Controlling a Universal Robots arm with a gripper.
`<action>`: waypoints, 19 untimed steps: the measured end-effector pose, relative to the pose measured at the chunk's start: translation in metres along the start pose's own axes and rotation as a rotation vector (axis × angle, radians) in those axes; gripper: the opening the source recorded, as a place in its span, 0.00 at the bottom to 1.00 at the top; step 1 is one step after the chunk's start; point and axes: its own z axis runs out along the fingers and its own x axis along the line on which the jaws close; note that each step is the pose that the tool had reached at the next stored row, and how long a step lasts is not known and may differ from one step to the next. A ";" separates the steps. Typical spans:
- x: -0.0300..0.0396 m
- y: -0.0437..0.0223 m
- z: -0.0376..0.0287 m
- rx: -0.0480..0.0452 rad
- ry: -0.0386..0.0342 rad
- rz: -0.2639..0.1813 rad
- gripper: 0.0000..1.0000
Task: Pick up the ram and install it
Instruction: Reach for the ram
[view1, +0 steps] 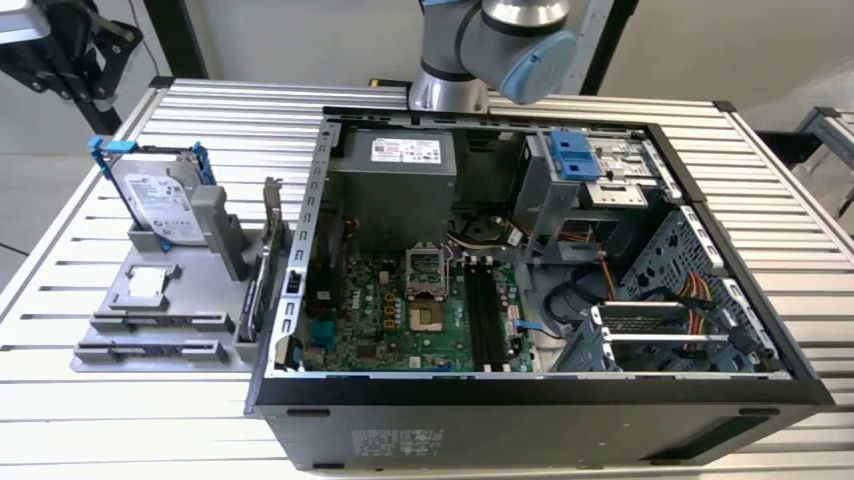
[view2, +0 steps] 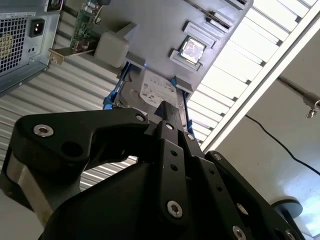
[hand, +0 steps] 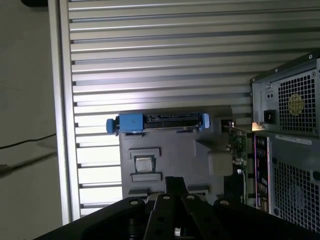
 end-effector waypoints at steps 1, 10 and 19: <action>0.0000 -0.0002 0.0000 0.0000 0.0000 0.000 0.00; -0.0008 -0.0117 -0.0006 -0.0001 0.0002 -0.004 0.00; -0.0019 -0.0275 -0.0013 -0.0002 0.0007 -0.014 0.00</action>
